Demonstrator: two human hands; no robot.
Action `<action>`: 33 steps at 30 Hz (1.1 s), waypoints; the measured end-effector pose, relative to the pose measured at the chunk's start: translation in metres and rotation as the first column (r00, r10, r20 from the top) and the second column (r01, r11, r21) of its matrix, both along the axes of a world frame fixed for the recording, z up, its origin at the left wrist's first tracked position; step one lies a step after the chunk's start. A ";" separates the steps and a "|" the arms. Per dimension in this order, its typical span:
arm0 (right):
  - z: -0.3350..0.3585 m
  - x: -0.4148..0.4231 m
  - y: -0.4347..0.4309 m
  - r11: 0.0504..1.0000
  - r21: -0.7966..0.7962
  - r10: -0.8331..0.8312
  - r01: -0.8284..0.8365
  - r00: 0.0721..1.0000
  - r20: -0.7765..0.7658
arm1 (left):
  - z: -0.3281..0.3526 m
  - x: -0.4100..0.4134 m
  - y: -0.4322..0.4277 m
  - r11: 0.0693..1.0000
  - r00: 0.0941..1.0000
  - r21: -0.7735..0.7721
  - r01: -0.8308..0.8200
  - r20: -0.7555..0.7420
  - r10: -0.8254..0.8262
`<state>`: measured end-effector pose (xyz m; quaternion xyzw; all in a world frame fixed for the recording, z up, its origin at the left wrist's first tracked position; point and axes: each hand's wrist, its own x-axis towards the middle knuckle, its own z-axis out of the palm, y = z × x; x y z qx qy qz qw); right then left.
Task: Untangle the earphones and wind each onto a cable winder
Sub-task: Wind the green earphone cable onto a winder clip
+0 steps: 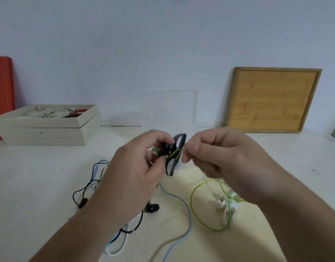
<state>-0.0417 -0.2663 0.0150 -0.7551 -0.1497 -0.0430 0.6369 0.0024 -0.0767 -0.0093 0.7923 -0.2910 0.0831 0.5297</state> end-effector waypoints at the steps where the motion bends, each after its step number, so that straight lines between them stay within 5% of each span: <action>1: 0.001 0.000 -0.003 0.997 0.004 -0.077 0.076 0.996 0.035 | 0.000 -0.001 -0.001 0.999 1.000 0.032 0.021 0.002 -0.021; 6: -0.001 0.006 -0.019 0.887 -0.082 -0.435 0.454 0.883 0.178 | 0.004 -0.010 -0.003 0.994 0.991 0.026 0.108 -0.078 -0.106; 11: -0.006 0.013 -0.016 0.871 -0.008 -0.487 0.491 0.866 0.110 | 0.009 -0.014 -0.005 0.985 0.977 -0.071 0.154 -0.135 -0.163; 19: -0.011 0.014 -0.012 0.875 0.004 -0.480 0.484 0.867 0.134 | 0.007 -0.014 -0.007 0.991 0.981 0.010 0.136 -0.140 -0.134; 24: -0.014 0.017 -0.010 0.860 0.016 -0.511 0.511 0.859 0.021 | 0.009 -0.014 -0.009 0.972 0.963 -0.160 0.174 -0.180 -0.202; 29: -0.024 0.017 0.005 0.926 -0.271 -0.308 0.263 0.941 -0.139 | 0.007 -0.009 -0.008 0.930 0.966 -0.358 0.087 -0.198 -0.166; 33: -0.023 0.012 0.013 0.954 -0.296 -0.110 0.054 0.979 -0.173 | 0.002 0.000 -0.006 0.907 0.974 -0.407 -0.108 -0.225 0.015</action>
